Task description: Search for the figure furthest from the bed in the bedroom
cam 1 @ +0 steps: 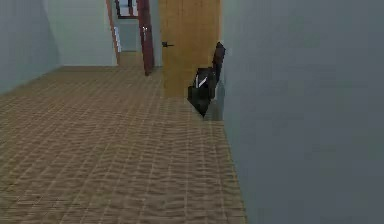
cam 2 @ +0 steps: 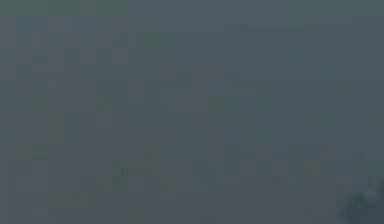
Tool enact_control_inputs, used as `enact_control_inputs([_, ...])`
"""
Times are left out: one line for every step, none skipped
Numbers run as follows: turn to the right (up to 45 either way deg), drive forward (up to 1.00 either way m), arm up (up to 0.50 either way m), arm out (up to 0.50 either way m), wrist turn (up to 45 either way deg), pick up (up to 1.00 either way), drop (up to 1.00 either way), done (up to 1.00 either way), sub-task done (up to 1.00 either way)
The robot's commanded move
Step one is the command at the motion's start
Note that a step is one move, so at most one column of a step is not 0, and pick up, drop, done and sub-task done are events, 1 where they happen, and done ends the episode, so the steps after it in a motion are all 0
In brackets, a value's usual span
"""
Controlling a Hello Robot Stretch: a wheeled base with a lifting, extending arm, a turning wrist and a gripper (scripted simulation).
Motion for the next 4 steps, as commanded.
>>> enact_control_inputs([-45.0, 0.0, 0.0, 0.0, 0.0, 0.0, 0.0, 0.0, 0.0])
enact_control_inputs([-33.0, 0.0, 0.0, 0.0, 0.0, 0.0, 0.0, 0.0, 0.0])
enact_control_inputs([0.0, 0.1, 0.0, 0.0, 0.0, 0.0, 0.0, 0.0, 0.0])
enact_control_inputs([45.0, 0.0, 0.0, 0.0, 0.0, 0.0, 0.0, 0.0, 0.0])
